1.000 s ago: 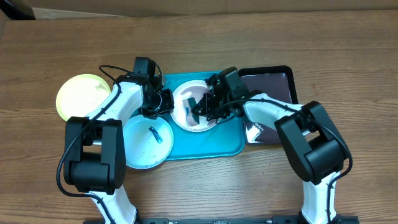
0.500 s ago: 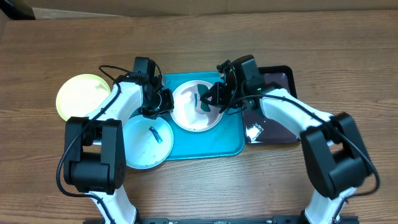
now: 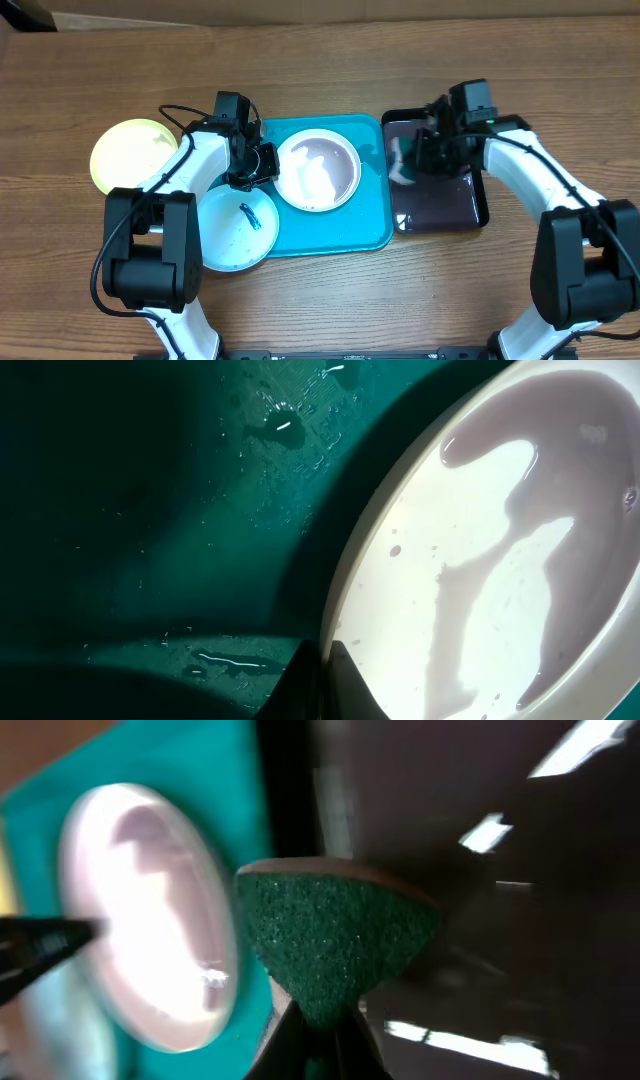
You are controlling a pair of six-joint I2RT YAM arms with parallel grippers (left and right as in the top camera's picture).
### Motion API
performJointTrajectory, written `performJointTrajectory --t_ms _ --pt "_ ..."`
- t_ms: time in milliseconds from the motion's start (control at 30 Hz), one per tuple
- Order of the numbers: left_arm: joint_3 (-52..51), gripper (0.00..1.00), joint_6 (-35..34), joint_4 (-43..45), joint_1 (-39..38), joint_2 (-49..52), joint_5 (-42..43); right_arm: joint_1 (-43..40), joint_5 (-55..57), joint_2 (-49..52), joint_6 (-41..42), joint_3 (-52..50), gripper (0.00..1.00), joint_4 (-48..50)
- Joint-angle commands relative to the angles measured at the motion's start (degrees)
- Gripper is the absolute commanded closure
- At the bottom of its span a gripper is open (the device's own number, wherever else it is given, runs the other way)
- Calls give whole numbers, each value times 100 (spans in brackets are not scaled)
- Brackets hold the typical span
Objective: Clean dirty plates on tray and stack at the side
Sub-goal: 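Carry the sponge back over the black tray with the right gripper, then lower the sponge into the black tray and open the right gripper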
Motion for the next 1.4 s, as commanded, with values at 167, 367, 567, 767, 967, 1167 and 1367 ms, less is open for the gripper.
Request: performJointTrajectory --t_ms 167,367,567,767,967,1167,1367 --pt "46 96 -17 44 -44 -57 101 59 2323 -278 -896 81 96 -227" --pt "46 95 -15 42 -44 -55 94 66 2900 -273 -1403 81 96 -295" --pt "46 96 -15 39 -44 -55 79 92 2898 -273 -1731 81 96 -295" --pt "46 96 -15 39 -44 -55 79 92 2743 -273 -1731 81 96 -334" --pt "46 96 -15 37 -44 -55 79 92 2682 -271 -1731 44 96 -323" --pt "46 96 -15 26 -44 -55 79 90 2533 -271 -1729 -109 44 -269" --pt "44 95 83 20 -46 -55 50 -72 2487 -282 -1641 533 32 -638"
